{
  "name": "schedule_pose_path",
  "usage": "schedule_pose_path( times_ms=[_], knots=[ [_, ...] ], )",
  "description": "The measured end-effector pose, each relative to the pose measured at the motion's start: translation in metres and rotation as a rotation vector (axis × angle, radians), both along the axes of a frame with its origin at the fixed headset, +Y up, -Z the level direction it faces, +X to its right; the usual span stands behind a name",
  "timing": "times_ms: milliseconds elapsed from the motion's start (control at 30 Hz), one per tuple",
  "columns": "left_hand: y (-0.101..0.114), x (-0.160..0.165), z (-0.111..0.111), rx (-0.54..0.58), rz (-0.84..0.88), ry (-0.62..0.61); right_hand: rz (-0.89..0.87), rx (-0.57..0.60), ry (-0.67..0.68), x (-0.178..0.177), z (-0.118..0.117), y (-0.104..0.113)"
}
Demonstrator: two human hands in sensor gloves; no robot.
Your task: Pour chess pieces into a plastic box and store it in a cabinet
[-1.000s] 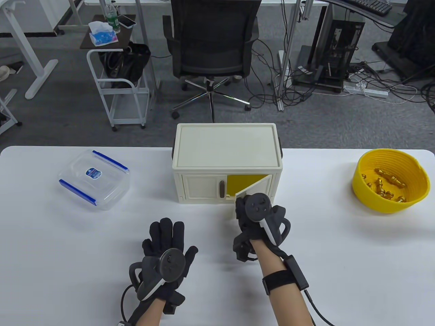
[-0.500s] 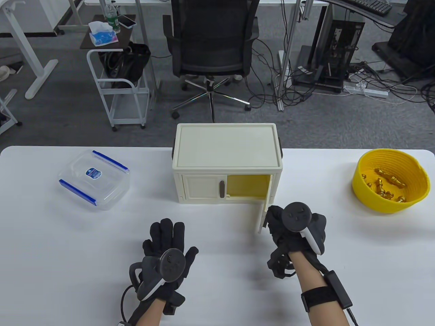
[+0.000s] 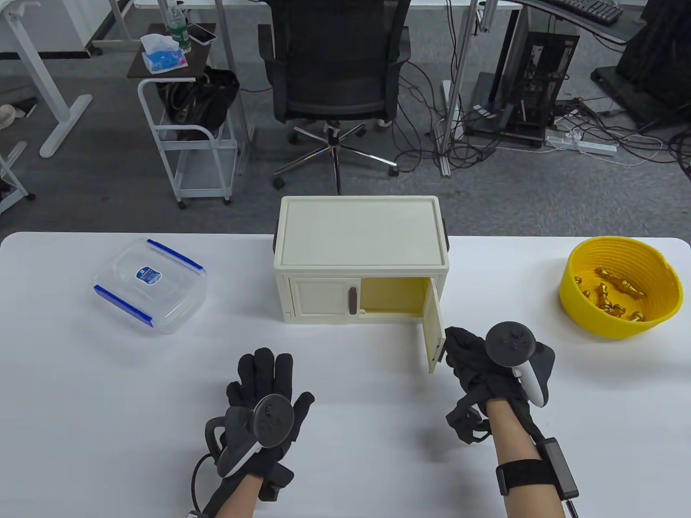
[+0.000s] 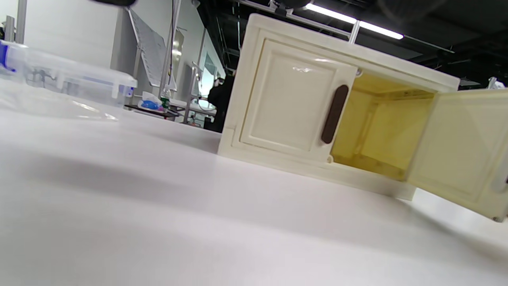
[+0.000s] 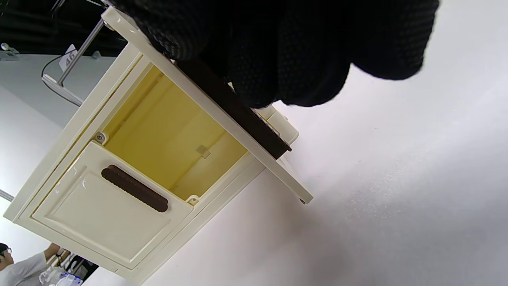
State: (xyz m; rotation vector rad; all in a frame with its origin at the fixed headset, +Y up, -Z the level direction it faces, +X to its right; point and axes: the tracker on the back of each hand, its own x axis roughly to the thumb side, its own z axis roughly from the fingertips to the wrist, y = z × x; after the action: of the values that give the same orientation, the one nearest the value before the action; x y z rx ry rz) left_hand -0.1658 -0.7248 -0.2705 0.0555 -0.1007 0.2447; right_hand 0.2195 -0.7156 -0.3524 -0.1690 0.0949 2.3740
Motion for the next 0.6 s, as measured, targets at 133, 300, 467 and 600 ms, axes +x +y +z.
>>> schedule_pose_path(
  times_ms=[133, 300, 467, 600],
  knots=[
    [0.000, 0.000, 0.000, -0.008, 0.007, 0.003, 0.011, 0.005, -0.006, -0.002, 0.000, 0.000],
    [-0.001, 0.000, 0.000, -0.013, 0.037, 0.000, 0.067, 0.013, -0.060, -0.008, 0.011, 0.004],
    [-0.005, 0.004, 0.000, -0.043, 0.114, 0.012, 0.227, 0.113, -0.126, -0.021, 0.042, 0.011],
    [0.003, 0.014, -0.013, -0.060, 0.112, 0.090, 0.286, 0.191, -0.155, -0.031, 0.069, 0.015]
  ],
)
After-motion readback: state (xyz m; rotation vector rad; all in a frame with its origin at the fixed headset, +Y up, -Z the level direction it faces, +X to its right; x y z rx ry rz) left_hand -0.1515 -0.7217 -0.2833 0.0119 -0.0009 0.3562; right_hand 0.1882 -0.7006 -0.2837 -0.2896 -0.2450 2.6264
